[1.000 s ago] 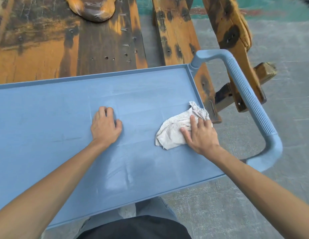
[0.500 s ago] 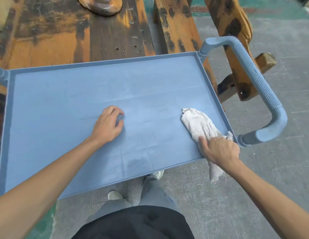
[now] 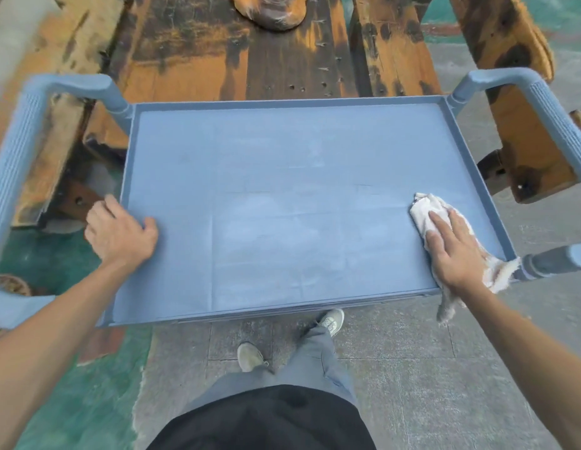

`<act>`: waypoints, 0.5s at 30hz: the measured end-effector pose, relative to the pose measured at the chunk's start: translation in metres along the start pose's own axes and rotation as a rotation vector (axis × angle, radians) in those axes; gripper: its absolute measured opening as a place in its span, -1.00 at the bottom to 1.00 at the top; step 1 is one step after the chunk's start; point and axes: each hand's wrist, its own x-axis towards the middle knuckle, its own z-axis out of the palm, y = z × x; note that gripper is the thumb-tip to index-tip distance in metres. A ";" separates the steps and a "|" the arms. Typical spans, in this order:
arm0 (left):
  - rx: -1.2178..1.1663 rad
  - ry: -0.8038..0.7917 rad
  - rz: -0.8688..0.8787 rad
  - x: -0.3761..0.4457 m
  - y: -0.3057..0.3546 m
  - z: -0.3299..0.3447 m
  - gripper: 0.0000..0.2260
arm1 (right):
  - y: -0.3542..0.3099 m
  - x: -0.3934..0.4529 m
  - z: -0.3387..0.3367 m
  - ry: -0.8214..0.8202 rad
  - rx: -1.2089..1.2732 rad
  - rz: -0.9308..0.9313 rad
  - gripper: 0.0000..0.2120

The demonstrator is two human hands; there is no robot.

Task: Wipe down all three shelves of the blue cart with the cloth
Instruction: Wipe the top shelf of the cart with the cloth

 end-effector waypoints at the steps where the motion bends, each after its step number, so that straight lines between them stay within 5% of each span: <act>1: -0.053 -0.046 -0.115 0.003 -0.009 0.002 -0.43 | -0.008 -0.001 0.003 -0.002 -0.008 0.032 -0.45; 4: -0.349 -0.190 -0.303 0.016 -0.022 0.009 -0.53 | -0.034 -0.010 0.015 -0.018 -0.029 0.120 -0.43; 8: -0.808 -0.290 -0.360 0.031 -0.029 0.009 -0.30 | -0.082 -0.027 0.037 -0.055 -0.037 0.118 -0.45; 15: -1.086 -0.399 -0.437 0.037 -0.048 0.024 -0.14 | -0.213 -0.062 0.094 -0.116 -0.053 -0.154 -0.34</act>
